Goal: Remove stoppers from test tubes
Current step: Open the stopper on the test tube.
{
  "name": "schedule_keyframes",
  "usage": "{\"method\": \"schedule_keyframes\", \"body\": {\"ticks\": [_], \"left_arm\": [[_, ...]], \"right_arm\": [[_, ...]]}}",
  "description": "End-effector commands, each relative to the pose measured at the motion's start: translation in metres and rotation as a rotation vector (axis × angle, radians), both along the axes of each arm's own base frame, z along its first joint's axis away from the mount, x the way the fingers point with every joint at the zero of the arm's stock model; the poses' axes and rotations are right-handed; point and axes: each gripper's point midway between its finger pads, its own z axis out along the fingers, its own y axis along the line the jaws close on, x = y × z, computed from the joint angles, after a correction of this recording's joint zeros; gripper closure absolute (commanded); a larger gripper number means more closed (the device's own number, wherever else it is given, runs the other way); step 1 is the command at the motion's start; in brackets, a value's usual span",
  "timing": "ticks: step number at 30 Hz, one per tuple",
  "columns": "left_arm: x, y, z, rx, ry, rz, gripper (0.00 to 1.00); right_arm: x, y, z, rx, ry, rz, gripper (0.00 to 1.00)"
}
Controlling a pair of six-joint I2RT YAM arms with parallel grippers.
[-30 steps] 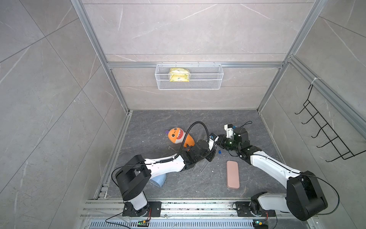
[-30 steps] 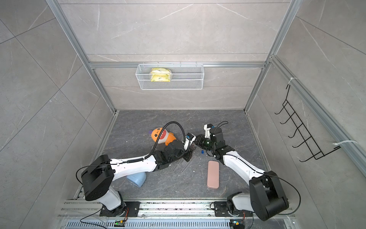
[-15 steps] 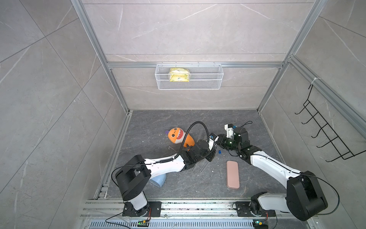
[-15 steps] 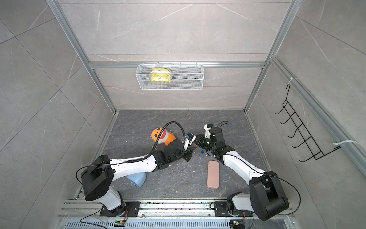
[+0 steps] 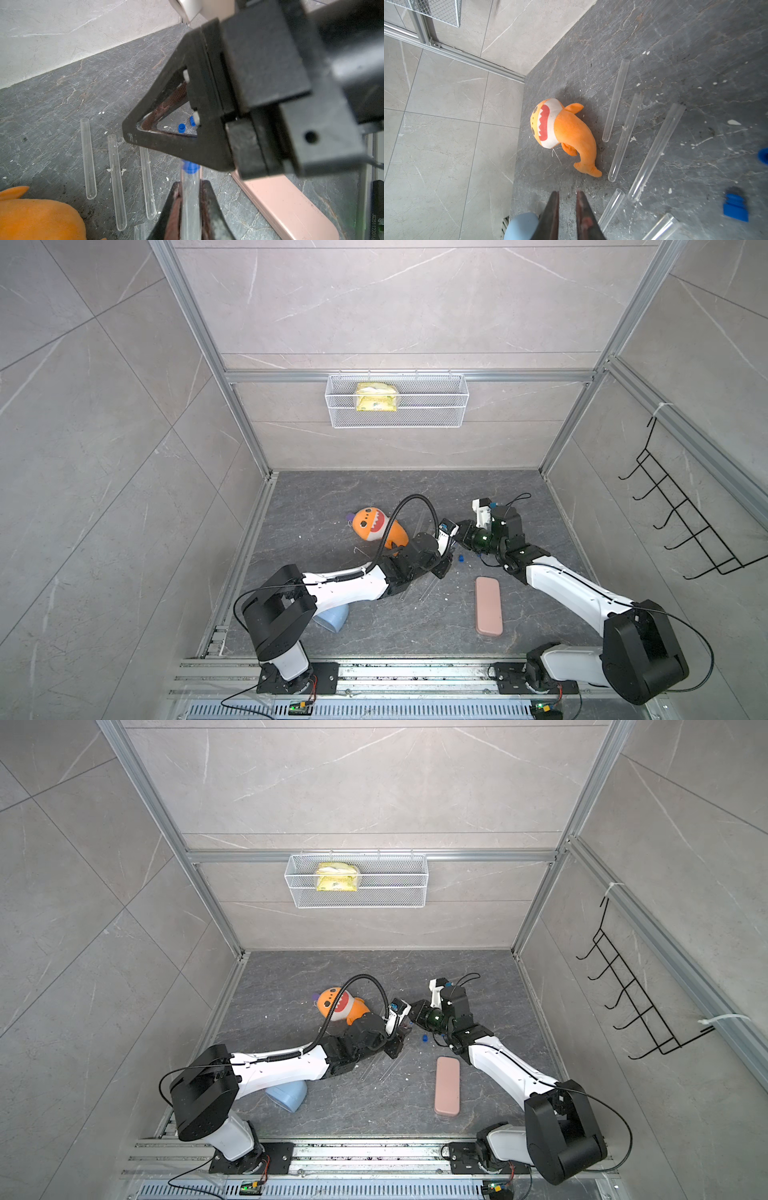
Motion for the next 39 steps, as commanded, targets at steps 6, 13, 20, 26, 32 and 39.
{"method": "schedule_keyframes", "body": {"ticks": [6, 13, 20, 26, 32, 39], "left_arm": [[0.0025, 0.0003, 0.0307, -0.068, -0.052, 0.009, 0.96], [0.0032, -0.0003, 0.0307, -0.068, -0.052, 0.01, 0.96], [0.0033, -0.0007, 0.0312, -0.069, -0.052, 0.01, 0.96], [0.0034, -0.0017, 0.0309, -0.07, -0.051, 0.008, 0.96], [0.0038, -0.0021, 0.0314, -0.067, -0.052, 0.008, 0.96], [0.004, -0.0026, 0.0315, -0.067, -0.051, 0.008, 0.96]], "right_arm": [[0.0016, 0.0039, 0.0131, 0.017, -0.031, 0.01, 0.83], [0.0017, 0.0056, 0.0129, 0.018, -0.029, 0.019, 0.81], [0.0021, 0.007, 0.0123, 0.022, -0.025, 0.023, 0.81], [0.0014, 0.0077, 0.0099, 0.023, -0.021, 0.026, 0.81], [0.0013, 0.0089, 0.0095, 0.023, -0.02, 0.028, 0.82], [0.0009, 0.0113, 0.0084, 0.022, -0.018, 0.035, 0.83]]}}
